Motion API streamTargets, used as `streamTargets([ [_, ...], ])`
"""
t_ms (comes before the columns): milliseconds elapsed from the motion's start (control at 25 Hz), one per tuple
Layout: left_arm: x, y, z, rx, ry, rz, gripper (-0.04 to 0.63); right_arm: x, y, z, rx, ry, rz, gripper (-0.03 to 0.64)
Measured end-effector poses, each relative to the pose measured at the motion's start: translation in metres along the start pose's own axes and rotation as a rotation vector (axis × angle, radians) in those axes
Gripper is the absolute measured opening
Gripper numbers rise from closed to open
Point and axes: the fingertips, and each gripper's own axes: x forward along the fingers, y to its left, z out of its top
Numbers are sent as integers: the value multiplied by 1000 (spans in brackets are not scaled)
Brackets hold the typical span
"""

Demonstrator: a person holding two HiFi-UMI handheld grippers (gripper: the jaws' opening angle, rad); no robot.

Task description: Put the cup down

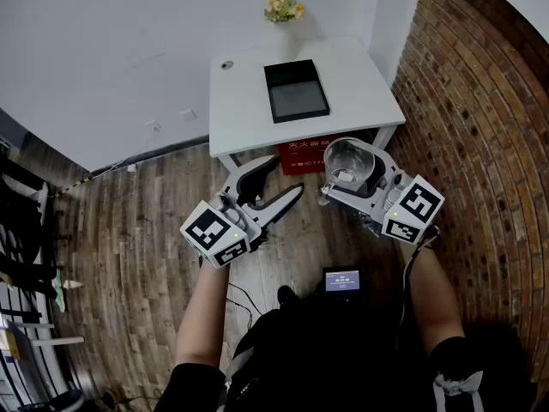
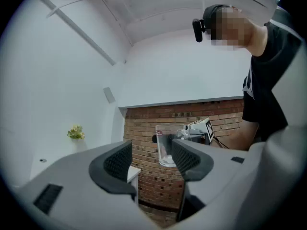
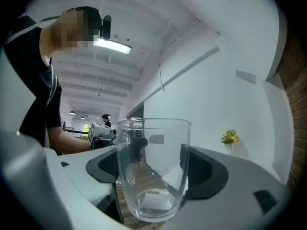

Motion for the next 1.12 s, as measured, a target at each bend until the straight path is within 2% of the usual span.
streamTargets([
  [880, 4, -5, 1, 1, -5, -12, 252, -7, 1, 4, 8, -15, -8, 374],
  [1120, 22, -9, -5, 4, 3, -12, 252, -18, -11, 0, 9, -19, -6, 374],
])
